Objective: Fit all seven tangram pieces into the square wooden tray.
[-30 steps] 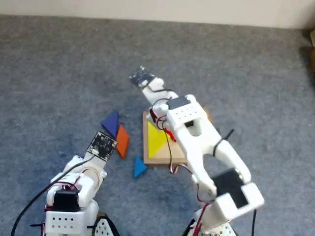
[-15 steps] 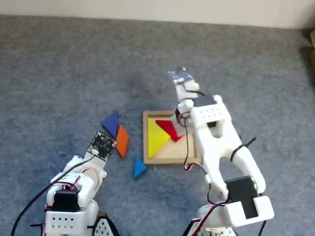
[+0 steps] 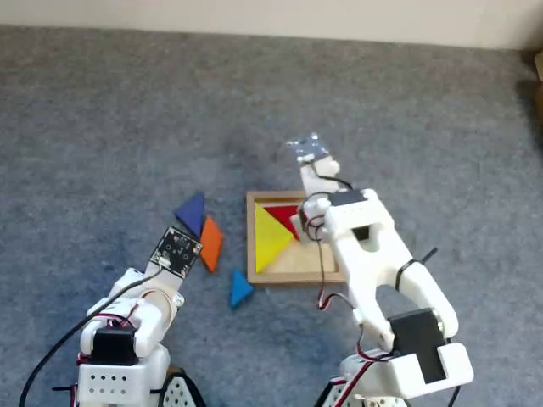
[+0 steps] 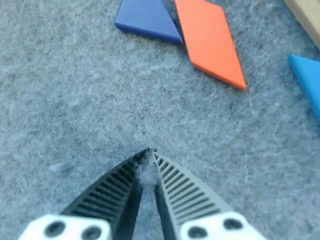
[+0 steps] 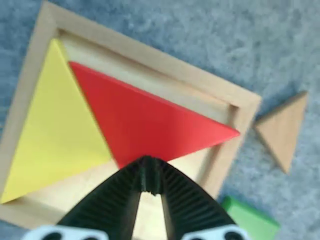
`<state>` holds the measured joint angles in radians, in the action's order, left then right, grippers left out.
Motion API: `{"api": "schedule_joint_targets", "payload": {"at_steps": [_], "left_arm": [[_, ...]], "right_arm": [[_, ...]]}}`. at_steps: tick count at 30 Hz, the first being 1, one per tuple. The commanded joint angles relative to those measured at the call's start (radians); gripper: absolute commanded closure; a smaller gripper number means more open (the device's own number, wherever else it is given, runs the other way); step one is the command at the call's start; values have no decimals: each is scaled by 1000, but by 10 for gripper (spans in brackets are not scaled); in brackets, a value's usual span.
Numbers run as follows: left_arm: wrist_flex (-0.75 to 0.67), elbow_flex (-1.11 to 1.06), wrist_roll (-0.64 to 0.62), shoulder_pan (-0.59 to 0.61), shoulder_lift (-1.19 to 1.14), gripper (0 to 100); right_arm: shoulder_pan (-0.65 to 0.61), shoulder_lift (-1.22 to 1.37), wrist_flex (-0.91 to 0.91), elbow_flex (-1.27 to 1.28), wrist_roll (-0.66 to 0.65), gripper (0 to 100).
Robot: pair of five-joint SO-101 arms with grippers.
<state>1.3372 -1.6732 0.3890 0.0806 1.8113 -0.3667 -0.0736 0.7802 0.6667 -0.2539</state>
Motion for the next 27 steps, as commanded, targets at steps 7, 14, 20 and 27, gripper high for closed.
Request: {"api": "schedule_joint_targets", "payload": {"at_steps": [7,14,20,27], "left_arm": [[3,-22,8,7,22,994],[3,-22,8,7,22,994],[3,-22,8,7,22,994],[3,-22,8,7,22,994]], "right_arm": [[-79,-36,-125,7,12,991],[-96,-59,-191,8,14,991],[-122,-225,-97,25,14,991],[-84,-392,54,33,14,991]]}}
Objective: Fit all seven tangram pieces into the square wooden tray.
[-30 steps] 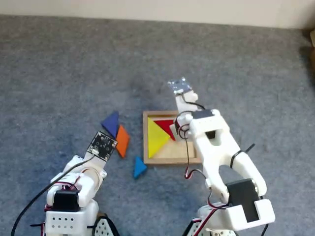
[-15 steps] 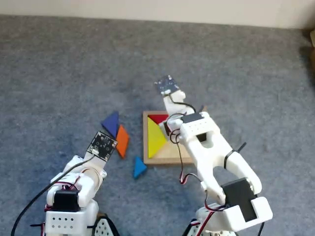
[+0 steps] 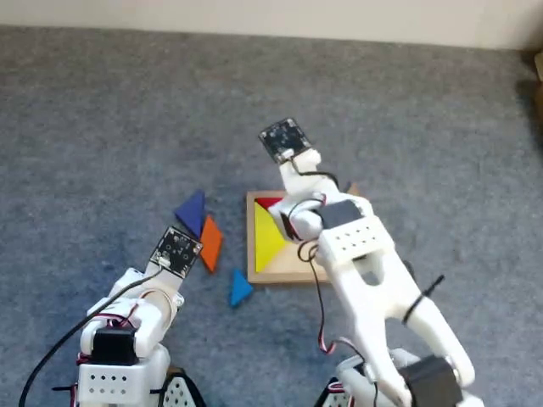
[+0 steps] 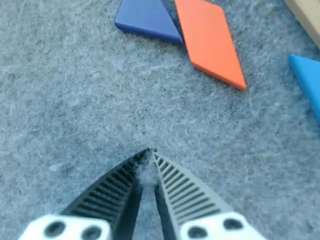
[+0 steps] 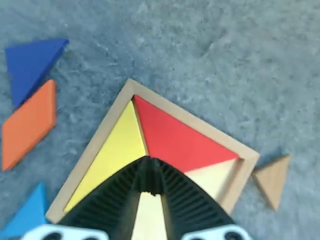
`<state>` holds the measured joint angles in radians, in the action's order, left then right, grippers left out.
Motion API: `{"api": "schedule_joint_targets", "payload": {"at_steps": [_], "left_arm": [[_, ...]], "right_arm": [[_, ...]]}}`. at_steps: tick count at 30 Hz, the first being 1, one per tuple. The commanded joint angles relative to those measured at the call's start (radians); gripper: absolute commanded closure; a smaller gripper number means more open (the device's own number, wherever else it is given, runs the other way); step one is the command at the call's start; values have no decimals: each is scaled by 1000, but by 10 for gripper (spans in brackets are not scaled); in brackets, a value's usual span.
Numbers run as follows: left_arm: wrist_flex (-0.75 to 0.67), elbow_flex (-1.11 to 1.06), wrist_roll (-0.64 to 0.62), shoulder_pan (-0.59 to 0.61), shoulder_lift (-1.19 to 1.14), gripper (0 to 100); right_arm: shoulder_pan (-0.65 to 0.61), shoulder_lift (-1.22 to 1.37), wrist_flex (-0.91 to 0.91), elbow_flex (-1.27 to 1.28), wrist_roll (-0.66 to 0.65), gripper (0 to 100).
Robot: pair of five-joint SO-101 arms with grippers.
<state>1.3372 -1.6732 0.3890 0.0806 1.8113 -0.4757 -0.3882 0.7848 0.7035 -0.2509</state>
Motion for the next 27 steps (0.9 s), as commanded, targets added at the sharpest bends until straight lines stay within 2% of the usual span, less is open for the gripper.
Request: {"api": "schedule_joint_targets", "payload": {"at_steps": [1,6,8,11,22,27], "left_arm": [[3,-22,8,7,22,994],[3,-22,8,7,22,994],[3,-22,8,7,22,994],[3,-22,8,7,22,994],[3,-22,8,7,22,994],[3,-22,8,7,22,994]], "right_arm": [[39,-77,59,-4,11,991],[130,-77,70,-2,15,991],[168,-88,104,-8,72,989],[213,-88,225,-18,147,988],[309,-87,651,-278,144,988],[309,-87,736,-305,144,988]]}}
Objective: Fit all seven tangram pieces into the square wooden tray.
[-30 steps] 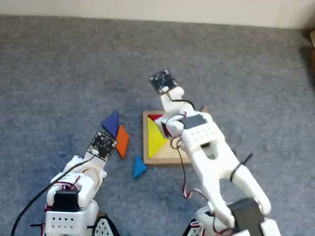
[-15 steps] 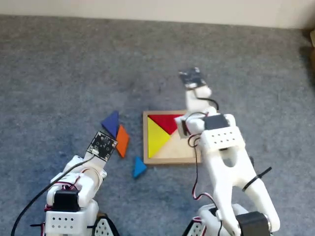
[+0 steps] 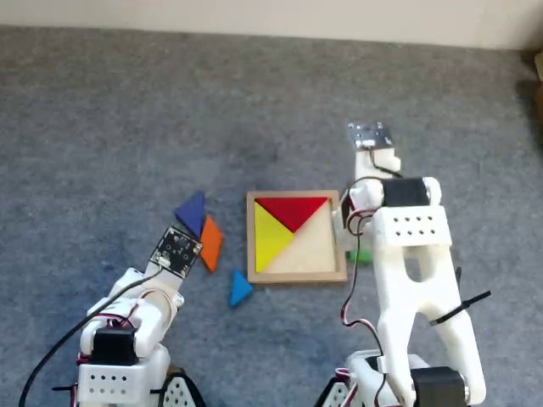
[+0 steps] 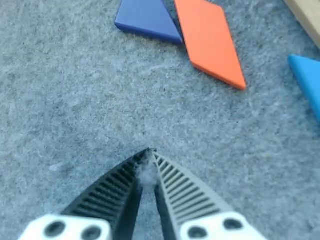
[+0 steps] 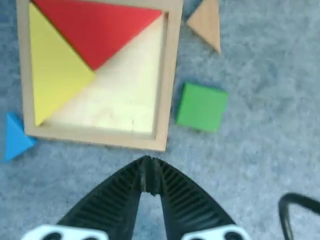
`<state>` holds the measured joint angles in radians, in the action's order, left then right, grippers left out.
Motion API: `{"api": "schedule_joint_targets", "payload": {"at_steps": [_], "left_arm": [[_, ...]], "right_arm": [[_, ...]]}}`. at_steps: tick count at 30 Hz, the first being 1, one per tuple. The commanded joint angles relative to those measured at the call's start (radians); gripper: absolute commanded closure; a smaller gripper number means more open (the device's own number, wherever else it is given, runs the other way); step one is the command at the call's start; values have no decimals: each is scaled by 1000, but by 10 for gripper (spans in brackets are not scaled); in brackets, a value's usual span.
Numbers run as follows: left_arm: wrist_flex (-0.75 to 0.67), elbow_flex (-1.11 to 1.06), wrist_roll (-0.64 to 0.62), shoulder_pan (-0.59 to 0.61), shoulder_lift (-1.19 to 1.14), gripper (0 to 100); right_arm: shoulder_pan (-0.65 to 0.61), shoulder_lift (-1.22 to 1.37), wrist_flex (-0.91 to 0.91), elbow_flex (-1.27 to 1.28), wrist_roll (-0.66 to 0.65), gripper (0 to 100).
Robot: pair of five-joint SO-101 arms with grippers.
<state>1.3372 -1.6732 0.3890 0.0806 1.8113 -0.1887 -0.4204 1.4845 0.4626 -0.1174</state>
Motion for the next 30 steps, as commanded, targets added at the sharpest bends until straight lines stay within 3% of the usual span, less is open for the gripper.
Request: {"api": "schedule_joint_targets", "payload": {"at_steps": [1,4,10,18,23,30], "left_arm": [[3,-22,8,7,22,994],[3,-22,8,7,22,994],[3,-22,8,7,22,994],[3,-22,8,7,22,994],[3,-22,8,7,22,994],[3,-22,8,7,22,994]], "right_arm": [[27,-54,38,-64,11,988],[77,-47,36,-62,12,973],[154,-38,24,-42,12,775],[110,205,-131,-1,20,763],[36,337,-203,-2,20,701],[31,427,-317,-1,18,701]]}}
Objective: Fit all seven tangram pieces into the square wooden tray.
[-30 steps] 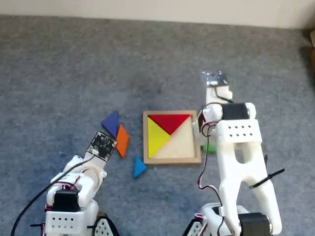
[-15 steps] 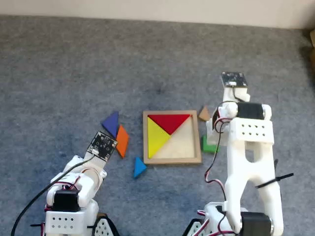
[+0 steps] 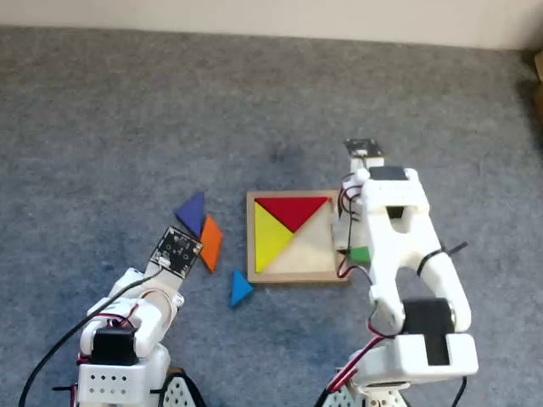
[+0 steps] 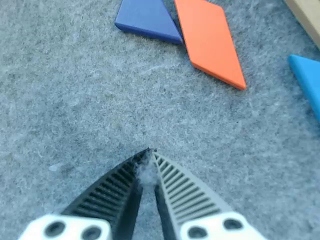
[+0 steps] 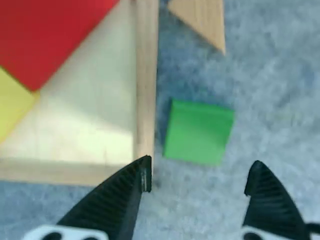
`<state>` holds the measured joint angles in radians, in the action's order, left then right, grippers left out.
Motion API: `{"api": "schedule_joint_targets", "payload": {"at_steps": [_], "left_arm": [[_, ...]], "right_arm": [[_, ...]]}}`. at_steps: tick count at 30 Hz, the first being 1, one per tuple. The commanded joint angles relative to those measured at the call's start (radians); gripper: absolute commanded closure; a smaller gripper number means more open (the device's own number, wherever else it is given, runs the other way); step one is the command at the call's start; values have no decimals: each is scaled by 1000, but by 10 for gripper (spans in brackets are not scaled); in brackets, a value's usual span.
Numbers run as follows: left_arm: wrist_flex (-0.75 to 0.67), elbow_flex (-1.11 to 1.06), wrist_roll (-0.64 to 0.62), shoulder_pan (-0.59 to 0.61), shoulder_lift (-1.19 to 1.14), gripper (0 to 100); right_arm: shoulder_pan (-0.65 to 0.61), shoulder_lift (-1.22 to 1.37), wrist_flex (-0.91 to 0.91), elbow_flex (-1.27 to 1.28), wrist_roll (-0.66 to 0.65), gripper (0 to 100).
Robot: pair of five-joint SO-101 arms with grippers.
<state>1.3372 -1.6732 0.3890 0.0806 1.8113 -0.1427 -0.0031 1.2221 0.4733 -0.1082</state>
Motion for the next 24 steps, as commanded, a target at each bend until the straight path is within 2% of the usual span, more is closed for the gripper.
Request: {"api": "schedule_joint_targets", "payload": {"at_steps": [1,7,24], "left_arm": [[3,-22,8,7,22,994],[3,-22,8,7,22,994],[3,-22,8,7,22,994]], "right_arm": [[-13,28,-68,-12,9,702],[21,114,-94,-13,6,702],[76,120,-91,-61,11,702]]}}
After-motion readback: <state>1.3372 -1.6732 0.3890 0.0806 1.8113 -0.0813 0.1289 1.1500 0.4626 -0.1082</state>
